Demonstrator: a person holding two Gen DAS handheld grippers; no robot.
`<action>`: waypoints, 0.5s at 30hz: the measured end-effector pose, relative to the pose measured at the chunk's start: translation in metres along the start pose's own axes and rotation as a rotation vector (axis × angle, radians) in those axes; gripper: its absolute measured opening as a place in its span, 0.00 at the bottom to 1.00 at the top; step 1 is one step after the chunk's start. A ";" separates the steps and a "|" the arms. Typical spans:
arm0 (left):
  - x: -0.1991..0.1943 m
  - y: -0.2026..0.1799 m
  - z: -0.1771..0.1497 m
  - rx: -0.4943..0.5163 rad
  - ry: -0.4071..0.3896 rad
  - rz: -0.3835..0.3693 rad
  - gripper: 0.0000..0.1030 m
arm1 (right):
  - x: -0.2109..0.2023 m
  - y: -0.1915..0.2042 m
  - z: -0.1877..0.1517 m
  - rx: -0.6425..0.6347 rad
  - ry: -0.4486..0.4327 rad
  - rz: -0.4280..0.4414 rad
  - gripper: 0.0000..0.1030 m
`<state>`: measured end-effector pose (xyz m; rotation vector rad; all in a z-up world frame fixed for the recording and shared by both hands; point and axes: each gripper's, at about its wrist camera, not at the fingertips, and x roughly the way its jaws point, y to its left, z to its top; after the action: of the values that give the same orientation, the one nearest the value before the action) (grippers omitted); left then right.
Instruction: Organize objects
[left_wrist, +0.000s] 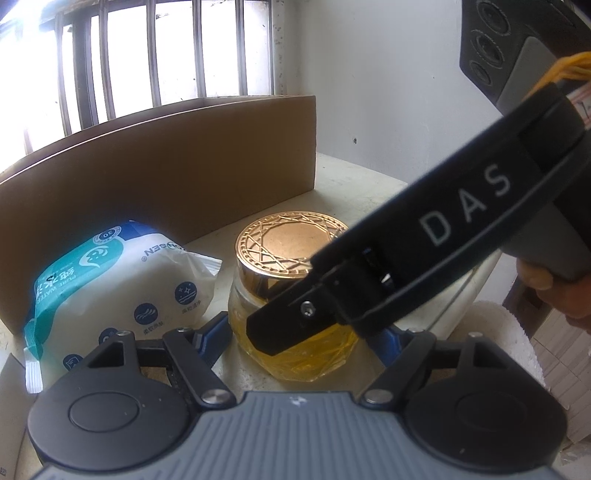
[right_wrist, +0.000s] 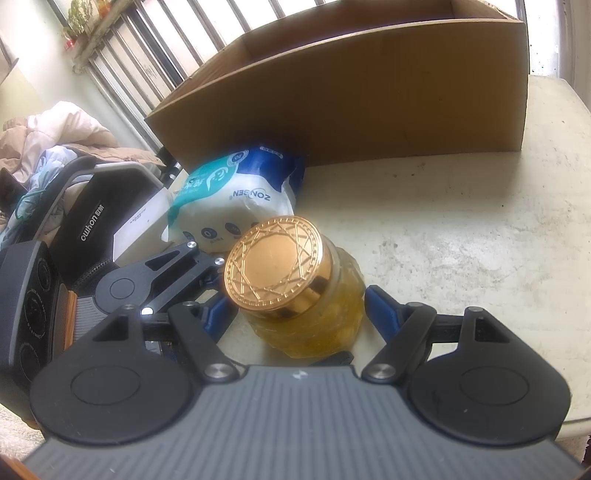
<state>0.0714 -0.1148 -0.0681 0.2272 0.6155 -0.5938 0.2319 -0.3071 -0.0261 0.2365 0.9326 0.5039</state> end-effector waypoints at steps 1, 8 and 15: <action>0.001 0.000 0.000 0.001 -0.002 0.000 0.78 | 0.000 0.000 0.000 0.000 0.000 0.000 0.74; 0.006 0.000 0.001 -0.003 -0.006 0.002 0.75 | 0.001 0.003 0.002 -0.014 0.000 -0.010 0.73; 0.007 0.001 0.001 -0.001 -0.010 0.002 0.74 | -0.001 0.009 0.002 -0.057 -0.011 -0.045 0.73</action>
<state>0.0772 -0.1174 -0.0714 0.2241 0.6063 -0.5929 0.2302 -0.2997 -0.0206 0.1663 0.9093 0.4860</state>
